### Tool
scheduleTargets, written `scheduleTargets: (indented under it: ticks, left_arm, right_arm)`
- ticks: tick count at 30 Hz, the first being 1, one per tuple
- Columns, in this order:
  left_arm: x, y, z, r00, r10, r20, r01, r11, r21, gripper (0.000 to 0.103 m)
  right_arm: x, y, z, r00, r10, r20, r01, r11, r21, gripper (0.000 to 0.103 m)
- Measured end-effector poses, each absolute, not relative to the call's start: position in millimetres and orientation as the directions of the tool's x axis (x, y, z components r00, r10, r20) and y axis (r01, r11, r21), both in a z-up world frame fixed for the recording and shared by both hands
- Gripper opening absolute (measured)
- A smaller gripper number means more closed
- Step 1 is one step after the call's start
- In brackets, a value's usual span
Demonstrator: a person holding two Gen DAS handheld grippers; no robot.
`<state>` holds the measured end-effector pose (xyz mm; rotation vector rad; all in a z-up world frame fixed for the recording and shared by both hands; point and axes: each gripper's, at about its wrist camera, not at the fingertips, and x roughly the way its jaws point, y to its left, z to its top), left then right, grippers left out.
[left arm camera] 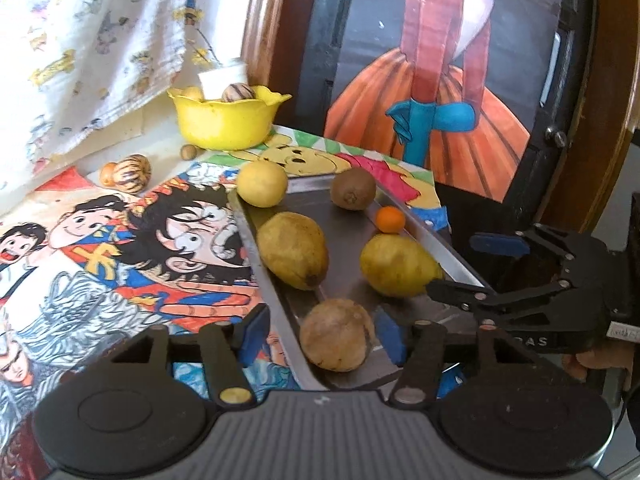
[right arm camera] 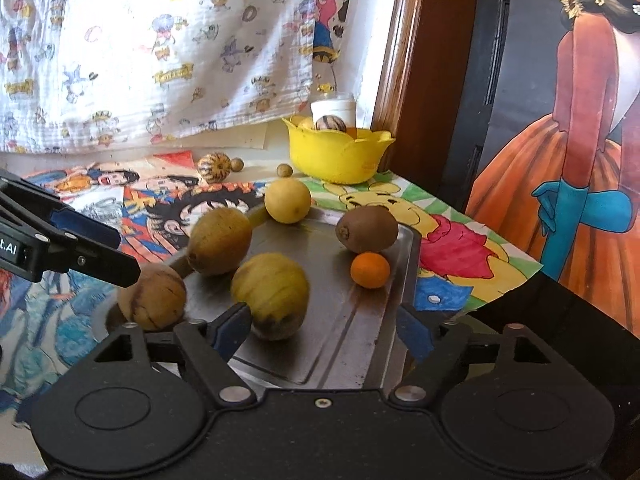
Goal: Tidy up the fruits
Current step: 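Withdraw both open tools from the tray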
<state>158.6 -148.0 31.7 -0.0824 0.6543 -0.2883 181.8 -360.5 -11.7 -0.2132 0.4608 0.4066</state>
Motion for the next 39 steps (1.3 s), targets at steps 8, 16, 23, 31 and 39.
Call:
scheduleTargets:
  ticks: [8,16,23,31,39]
  left_arm:
    - [135.1,-125.7,43.6,0.798,-0.240,-0.553,0.176,0.970,-0.166,0.092]
    - [109.2,-101.4,47.7,0.814,-0.172,-0.554,0.074,0.978,-0.194,0.102]
    - [74.7,-80.1,53.8,0.827,-0.085,-0.556,-0.019,0.984,-0.180,0.103]
    - [46.1,-45.6,58.6,0.822,0.009,-0.569,-0.118,0.981,-0.155,0.103]
    - [19.0,-17.4,50.0,0.806,0.056,-0.590,-0.159,0.980,-0.123,0.103]
  right_arm:
    - [154.1,-354.6,-0.4,0.840,0.313,-0.443,-0.385,0.919,-0.080,0.095]
    - [115.4,-343.5,10.5,0.851,0.316,-0.419,-0.351,0.936,-0.008,0.102]
    - [73.0,-325.6,25.5,0.855,0.319,-0.408,-0.340,0.940,0.023,0.102]
    - [33.9,-306.8,35.0,0.841,0.345,-0.416,-0.339,0.936,0.091,0.102]
    - [6.8,-279.6,28.1,0.809,0.369,-0.457,-0.367,0.925,0.098,0.102]
